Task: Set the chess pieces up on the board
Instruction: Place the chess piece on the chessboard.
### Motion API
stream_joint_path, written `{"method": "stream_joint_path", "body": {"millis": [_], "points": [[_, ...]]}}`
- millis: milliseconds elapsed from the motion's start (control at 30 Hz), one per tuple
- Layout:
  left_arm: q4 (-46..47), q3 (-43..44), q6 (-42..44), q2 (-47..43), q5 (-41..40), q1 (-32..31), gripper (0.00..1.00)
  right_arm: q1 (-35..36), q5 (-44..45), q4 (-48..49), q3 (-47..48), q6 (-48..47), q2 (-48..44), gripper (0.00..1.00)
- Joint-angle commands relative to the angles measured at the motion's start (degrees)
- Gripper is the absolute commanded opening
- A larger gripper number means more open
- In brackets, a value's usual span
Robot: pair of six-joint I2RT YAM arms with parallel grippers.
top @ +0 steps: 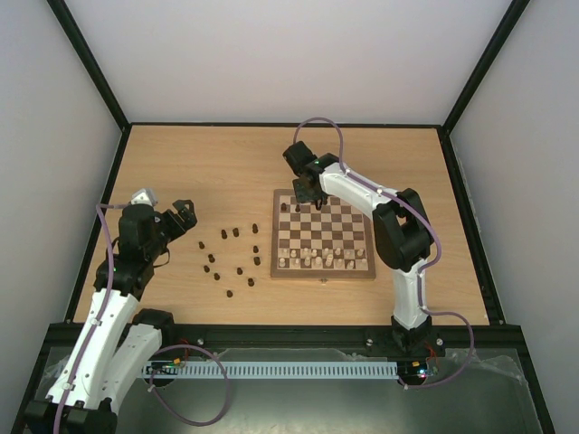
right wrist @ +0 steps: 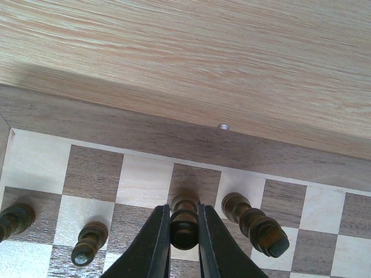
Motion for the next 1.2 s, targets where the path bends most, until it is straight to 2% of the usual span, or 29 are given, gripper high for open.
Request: {"method": "stream_joint_path", "body": {"millis": [0,1167], "points": [[0.28,0.02,0.55,-0.24,0.4,0.06,1.0,-0.16,1.19,-0.61,-0.21,0.01,-1.47,0.04],[0.59,-0.07,0.67,0.03,0.32,0.06,1.0,-1.56,-0.91,1.19,-1.68,-0.18,1.11,0.06]]}}
